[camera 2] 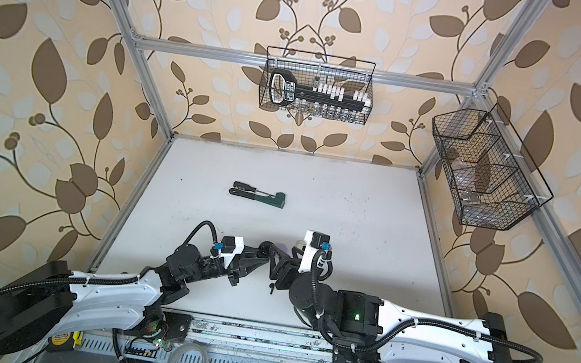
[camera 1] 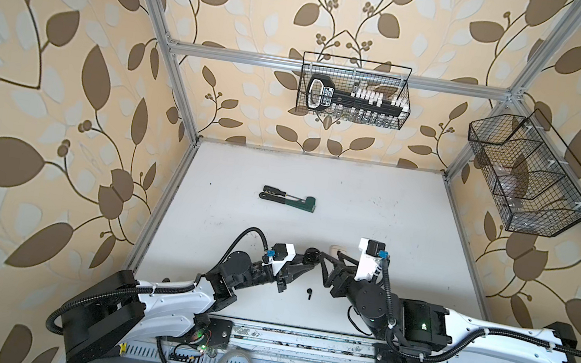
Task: Insert wireless bluetooth earbuds into charging case
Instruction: Insert the wireless bluetooth earbud into the charging case.
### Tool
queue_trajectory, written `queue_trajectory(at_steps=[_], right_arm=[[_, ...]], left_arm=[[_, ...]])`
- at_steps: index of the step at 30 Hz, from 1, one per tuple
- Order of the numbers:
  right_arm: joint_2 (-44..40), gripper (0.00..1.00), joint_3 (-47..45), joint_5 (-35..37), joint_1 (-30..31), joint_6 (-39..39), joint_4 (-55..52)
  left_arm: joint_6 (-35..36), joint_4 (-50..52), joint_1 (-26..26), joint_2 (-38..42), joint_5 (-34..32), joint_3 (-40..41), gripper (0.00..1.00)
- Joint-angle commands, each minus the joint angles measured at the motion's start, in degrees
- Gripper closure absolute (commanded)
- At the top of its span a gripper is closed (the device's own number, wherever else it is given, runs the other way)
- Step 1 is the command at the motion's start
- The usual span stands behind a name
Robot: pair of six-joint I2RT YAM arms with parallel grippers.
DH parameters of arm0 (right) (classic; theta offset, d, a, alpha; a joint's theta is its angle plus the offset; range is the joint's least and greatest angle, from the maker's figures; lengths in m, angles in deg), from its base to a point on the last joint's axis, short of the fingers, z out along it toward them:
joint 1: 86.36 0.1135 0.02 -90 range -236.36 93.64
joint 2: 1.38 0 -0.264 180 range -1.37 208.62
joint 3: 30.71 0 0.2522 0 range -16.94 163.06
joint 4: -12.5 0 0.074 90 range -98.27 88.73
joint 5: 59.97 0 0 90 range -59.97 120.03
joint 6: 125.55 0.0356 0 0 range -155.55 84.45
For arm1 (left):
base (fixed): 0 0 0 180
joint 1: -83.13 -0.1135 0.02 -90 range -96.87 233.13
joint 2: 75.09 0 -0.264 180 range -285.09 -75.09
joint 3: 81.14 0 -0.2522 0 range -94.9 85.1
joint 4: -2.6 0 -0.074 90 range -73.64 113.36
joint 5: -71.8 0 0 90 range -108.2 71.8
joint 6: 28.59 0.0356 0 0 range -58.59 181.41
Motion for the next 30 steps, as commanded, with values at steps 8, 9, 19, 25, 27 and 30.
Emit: queue_trajectory(at_steps=[8, 9, 19, 25, 27, 30], right_arm=[[3.78, 0.55, -0.25, -1.87, -1.21, -3.10, -1.66], [4.10, 0.58, 0.05, -2.22, -1.53, -3.22, -1.78], [5.24, 0.69, 0.43, -3.69, -2.27, -4.26, -1.49], [6.98, 0.75, 0.50, -3.74, -1.56, -3.24, -2.01], [6.35, 0.74, 0.77, -1.61, -0.86, -2.71, -3.51], [4.58, 0.72, 1.36, 0.27, 0.04, -3.96, -4.17]], left_arm=[[2.05, -3.87, 0.71, 1.96, 4.18, -0.19, 1.00], [2.41, -3.87, 0.71, 1.85, 4.80, -0.14, 1.00], [3.15, -4.36, 0.71, 2.46, 7.26, 0.36, 1.00], [3.16, -4.31, 0.71, 2.46, 6.76, 0.44, 1.00], [3.33, -4.08, 0.71, 2.63, 6.58, 0.55, 1.00], [3.68, -3.70, 0.71, 2.98, 6.47, 0.62, 1.00]])
